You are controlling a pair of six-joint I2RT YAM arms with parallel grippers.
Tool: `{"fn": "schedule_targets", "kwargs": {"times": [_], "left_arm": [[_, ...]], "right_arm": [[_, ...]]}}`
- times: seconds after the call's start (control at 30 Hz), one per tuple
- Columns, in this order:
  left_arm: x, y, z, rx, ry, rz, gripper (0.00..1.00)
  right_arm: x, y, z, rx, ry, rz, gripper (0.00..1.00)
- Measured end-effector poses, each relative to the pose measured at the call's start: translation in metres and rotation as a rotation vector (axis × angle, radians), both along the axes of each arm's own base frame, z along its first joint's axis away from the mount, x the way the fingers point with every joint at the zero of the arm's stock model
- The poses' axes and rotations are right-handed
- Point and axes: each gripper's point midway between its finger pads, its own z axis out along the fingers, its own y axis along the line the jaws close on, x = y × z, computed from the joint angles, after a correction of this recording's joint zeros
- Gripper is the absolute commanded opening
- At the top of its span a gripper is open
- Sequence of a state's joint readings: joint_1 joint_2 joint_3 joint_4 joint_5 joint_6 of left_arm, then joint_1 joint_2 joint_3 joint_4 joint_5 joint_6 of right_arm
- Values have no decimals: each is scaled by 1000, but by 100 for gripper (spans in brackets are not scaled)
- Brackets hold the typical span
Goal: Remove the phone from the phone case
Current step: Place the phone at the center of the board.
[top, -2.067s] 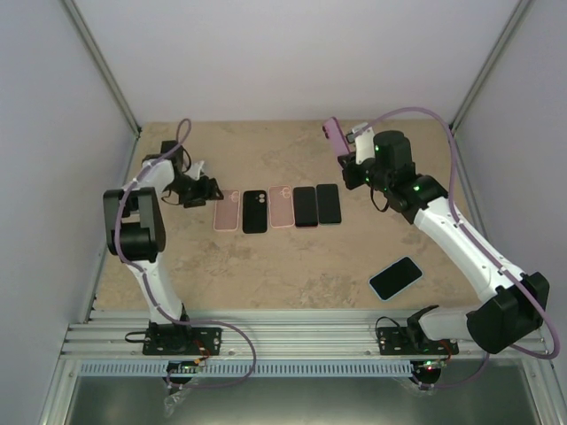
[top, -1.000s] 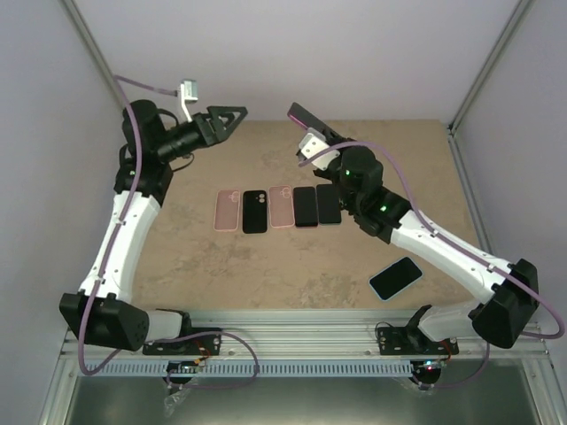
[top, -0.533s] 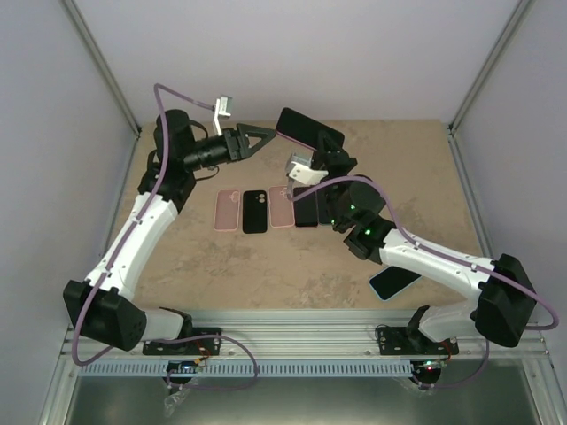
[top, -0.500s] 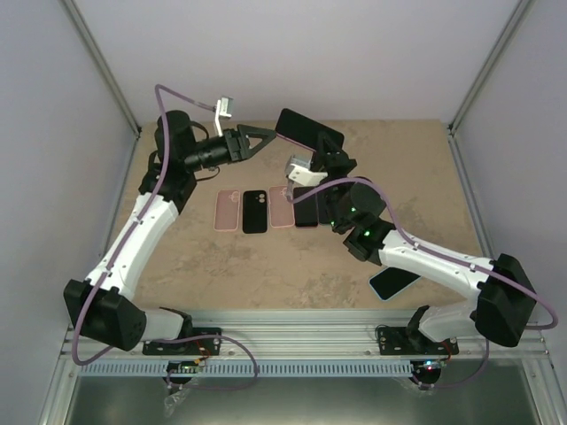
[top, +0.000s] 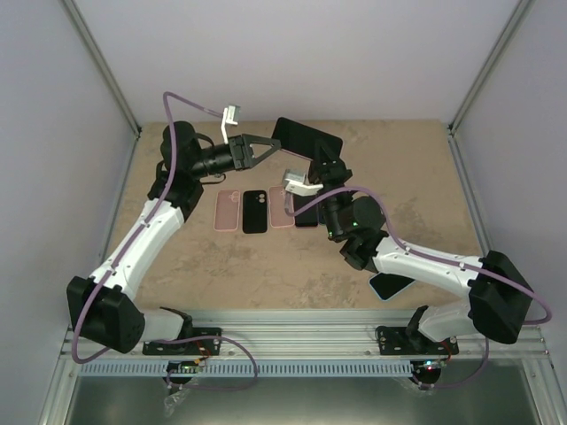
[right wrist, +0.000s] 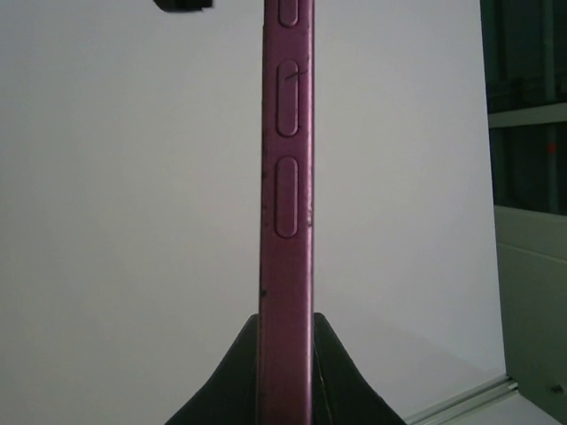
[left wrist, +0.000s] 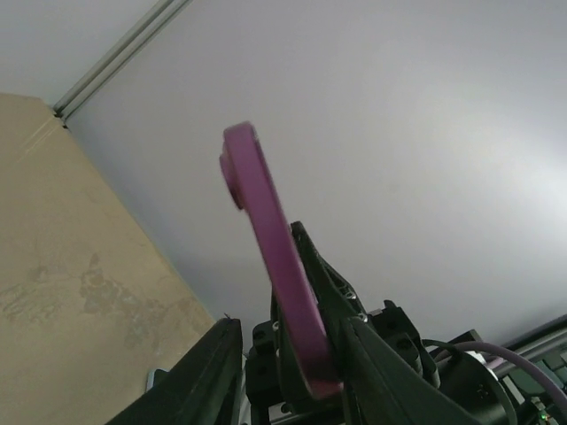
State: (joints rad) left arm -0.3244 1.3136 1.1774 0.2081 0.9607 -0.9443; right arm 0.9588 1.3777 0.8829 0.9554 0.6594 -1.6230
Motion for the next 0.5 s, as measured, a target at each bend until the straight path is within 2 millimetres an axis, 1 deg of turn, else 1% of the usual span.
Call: {"fn": "schedule_targets", "kwargs": {"times": [0.13,0.27,0.33,0.37,0.4,0.5], "left_arm": [[-1,0,2,-16,8,-5,22],[-1,0,2,-31,24,-7,8],[0,0,1,-41,64,-5,2],[0,0,0,-46,89,-5,0],[1,0,-1,-48,99,-4,0],[0,0,-2,-43,88,-6,0]], "right_arm": [[-8,5,-5,-29,-28,18,1],[-14,12,-8,-55,-55,33,1],[-13,12,-8,-80,-68,22,3],[-13,12,-8,-92,-73,16,6],[-13,12,-8,-95,-75,14,11],[-14,12,-9,-96,-77,13,37]]}}
